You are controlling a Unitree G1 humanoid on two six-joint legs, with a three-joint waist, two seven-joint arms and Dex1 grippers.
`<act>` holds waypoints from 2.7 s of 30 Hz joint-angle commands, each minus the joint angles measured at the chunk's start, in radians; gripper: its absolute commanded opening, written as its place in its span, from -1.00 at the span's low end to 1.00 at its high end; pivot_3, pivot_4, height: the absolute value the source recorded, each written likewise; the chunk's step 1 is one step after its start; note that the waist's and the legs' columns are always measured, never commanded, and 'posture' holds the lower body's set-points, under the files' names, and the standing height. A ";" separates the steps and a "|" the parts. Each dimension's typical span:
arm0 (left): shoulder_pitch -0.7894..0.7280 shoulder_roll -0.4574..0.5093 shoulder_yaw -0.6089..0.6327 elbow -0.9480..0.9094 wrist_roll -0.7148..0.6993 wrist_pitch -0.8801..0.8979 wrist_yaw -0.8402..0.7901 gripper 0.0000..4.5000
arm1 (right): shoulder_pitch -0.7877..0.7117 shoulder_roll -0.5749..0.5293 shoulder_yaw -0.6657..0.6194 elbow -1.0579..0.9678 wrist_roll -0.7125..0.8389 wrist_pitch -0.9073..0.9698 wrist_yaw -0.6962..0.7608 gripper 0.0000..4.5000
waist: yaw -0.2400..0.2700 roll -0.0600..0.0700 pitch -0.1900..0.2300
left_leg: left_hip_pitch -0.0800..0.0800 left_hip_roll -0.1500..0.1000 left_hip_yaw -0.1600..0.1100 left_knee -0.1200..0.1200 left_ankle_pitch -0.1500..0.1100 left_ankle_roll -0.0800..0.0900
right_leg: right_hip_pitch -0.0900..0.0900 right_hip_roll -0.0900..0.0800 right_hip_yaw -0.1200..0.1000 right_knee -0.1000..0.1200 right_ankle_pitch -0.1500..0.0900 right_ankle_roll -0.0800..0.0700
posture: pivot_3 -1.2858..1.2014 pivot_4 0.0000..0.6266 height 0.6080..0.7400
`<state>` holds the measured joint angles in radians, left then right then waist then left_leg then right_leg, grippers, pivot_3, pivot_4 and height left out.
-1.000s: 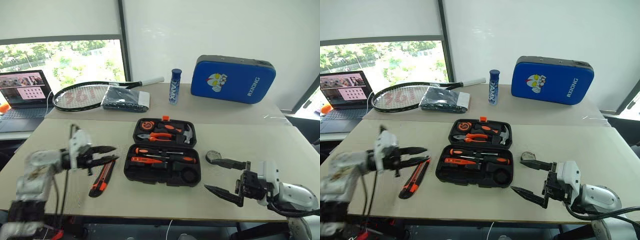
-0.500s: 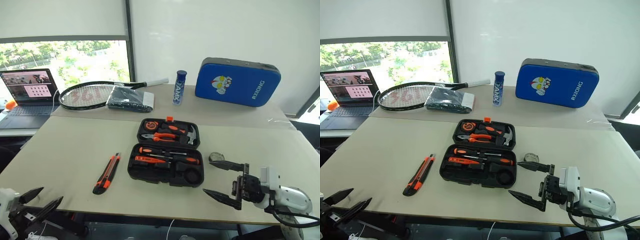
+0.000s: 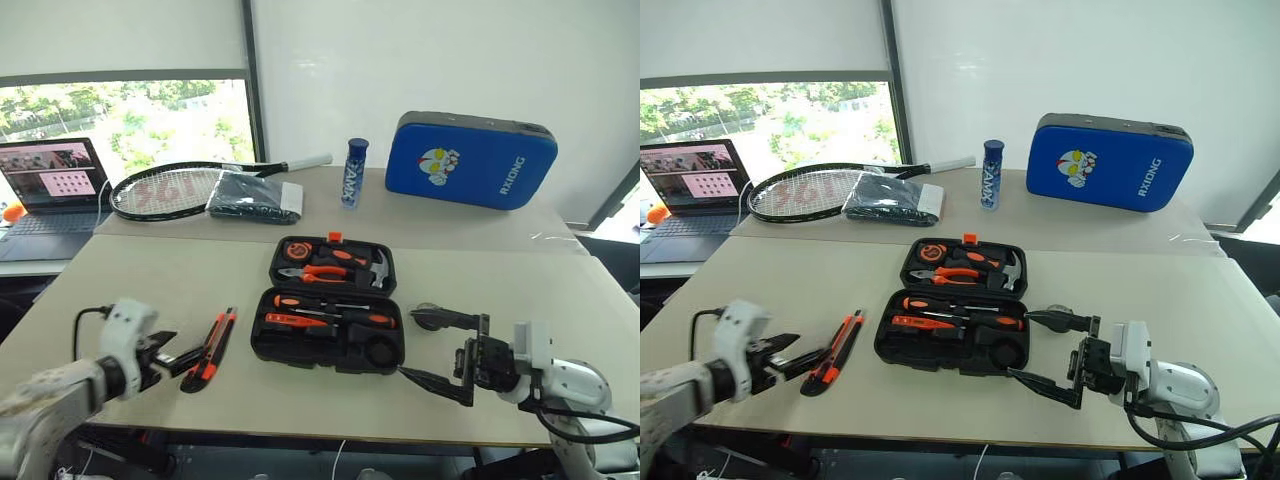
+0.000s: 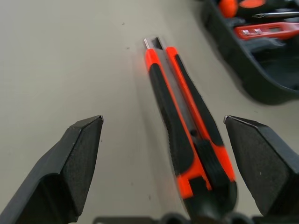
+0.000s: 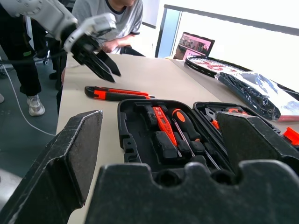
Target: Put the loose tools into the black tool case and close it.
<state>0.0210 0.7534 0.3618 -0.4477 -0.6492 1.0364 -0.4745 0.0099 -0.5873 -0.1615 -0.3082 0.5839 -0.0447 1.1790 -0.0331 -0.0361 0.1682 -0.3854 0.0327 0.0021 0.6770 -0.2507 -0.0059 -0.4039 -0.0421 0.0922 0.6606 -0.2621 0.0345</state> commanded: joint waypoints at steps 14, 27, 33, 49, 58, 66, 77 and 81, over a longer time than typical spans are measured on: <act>-0.034 -0.023 -0.170 -0.036 0.086 0.135 0.107 -0.23 | 0.037 -0.008 -0.001 -0.058 0.012 -0.008 -0.043 1.00 | -0.006 0.003 -0.001 | 0.002 -0.001 0.000 -0.001 0.000 0.000 | 0.001 -0.001 0.001 0.000 0.000 0.000 | 0.03 -0.52 1.00; -0.213 0.180 -0.167 0.338 0.125 -0.606 -0.731 -0.26 | 0.082 -0.046 -0.065 -0.068 0.016 -0.009 -0.055 1.00 | 0.009 0.002 0.001 | -0.002 -0.001 0.004 -0.001 0.000 -0.001 | 0.000 0.000 -0.002 -0.004 -0.001 -0.001 | 0.03 -0.52 1.00; -0.600 0.131 -0.475 0.429 0.229 -0.659 -0.979 -0.26 | 0.147 -0.062 -0.119 -0.092 0.014 -0.011 -0.076 1.00 | 0.034 0.003 0.000 | -0.006 -0.002 0.003 0.001 0.000 0.000 | 0.001 0.000 -0.004 -0.012 0.001 0.003 | 0.03 -0.52 1.00; -0.749 -0.076 -0.781 0.541 0.536 -0.751 -0.942 -0.26 | 0.244 -0.042 -0.129 -0.188 0.005 -0.023 -0.148 1.00 | 0.016 0.003 0.000 | -0.011 -0.002 0.001 0.002 -0.002 0.003 | -0.002 0.002 -0.002 -0.012 0.001 0.004 | 0.03 -0.52 1.00; -0.740 -0.097 -0.803 0.528 0.577 -0.758 -0.952 -0.26 | 0.235 -0.048 -0.116 -0.189 0.002 -0.019 -0.159 1.00 | 0.016 0.003 0.000 | -0.011 -0.002 0.001 0.002 -0.002 0.003 | -0.001 0.002 -0.002 -0.012 0.001 0.004 | 0.03 -0.52 1.00; -0.774 -0.125 -0.826 0.577 0.631 -0.729 -0.936 -0.26 | 0.220 -0.041 -0.096 -0.187 -0.008 -0.019 -0.166 1.00 | 0.018 0.003 0.000 | -0.010 -0.002 0.001 0.003 -0.002 0.003 | -0.001 0.002 -0.002 -0.012 0.001 0.004 | 0.03 -0.52 1.00; -0.804 -0.106 -0.773 0.530 0.599 -0.723 -0.961 0.68 | 0.223 -0.038 -0.097 -0.186 -0.007 -0.020 -0.167 1.00 | 0.017 0.003 0.000 | -0.009 -0.002 0.001 0.003 -0.002 0.003 | 0.000 0.002 -0.002 -0.011 0.001 0.004 | 0.03 -0.52 1.00; -0.822 -0.098 -0.730 0.484 0.523 -0.663 -1.004 0.68 | 0.223 -0.038 -0.095 -0.178 -0.008 -0.023 -0.162 1.00 | 0.018 0.003 0.000 | -0.010 -0.002 0.001 0.003 -0.002 0.003 | -0.001 0.002 -0.002 -0.011 0.001 0.004 | 0.03 -0.52 1.00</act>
<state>-0.7673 0.6433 -0.4122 0.0905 -0.0803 0.3490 -1.4560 0.2397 -0.6297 -0.2444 -0.4681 0.5712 -0.0451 1.0202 -0.0153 -0.0328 0.1684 -0.3956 0.0309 0.0032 0.6798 -0.2524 -0.0031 -0.4046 -0.0404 0.0899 0.6494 -0.2607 0.0381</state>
